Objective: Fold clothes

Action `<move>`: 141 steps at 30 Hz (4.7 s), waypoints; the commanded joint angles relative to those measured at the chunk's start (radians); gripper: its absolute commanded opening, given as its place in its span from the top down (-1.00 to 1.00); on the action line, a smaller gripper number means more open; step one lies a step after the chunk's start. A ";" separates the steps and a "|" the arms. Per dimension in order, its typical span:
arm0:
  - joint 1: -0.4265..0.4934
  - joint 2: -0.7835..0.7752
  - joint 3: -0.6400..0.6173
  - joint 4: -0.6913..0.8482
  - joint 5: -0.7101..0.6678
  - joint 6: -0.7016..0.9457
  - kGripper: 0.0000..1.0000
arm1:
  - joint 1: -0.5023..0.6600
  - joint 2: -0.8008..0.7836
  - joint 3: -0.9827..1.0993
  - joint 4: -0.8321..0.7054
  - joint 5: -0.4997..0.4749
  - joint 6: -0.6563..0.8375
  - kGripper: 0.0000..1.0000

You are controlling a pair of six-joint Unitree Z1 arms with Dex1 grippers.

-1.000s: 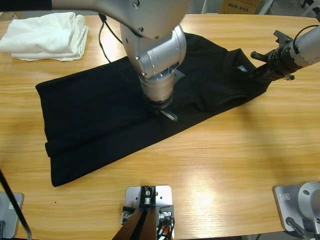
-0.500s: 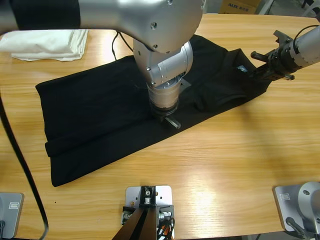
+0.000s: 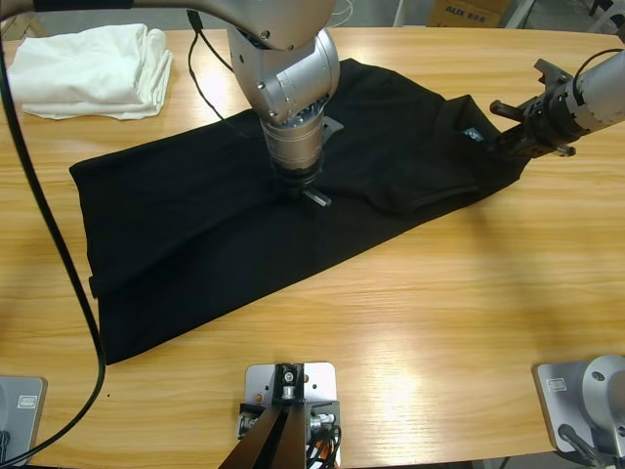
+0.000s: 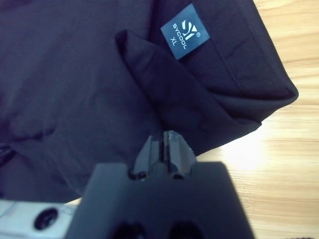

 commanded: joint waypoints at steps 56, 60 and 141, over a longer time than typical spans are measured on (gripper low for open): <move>-0.224 -0.488 0.829 -0.322 -0.026 -0.325 1.00 | 0.316 0.165 0.180 -0.282 0.244 0.106 1.00; -0.224 -0.517 0.843 -0.322 -0.015 -0.328 1.00 | 0.328 0.027 0.178 -0.308 0.238 0.088 1.00; -0.175 -0.737 1.241 -0.169 0.020 -0.606 -0.99 | 0.530 -0.060 0.063 0.365 -0.119 0.447 -1.00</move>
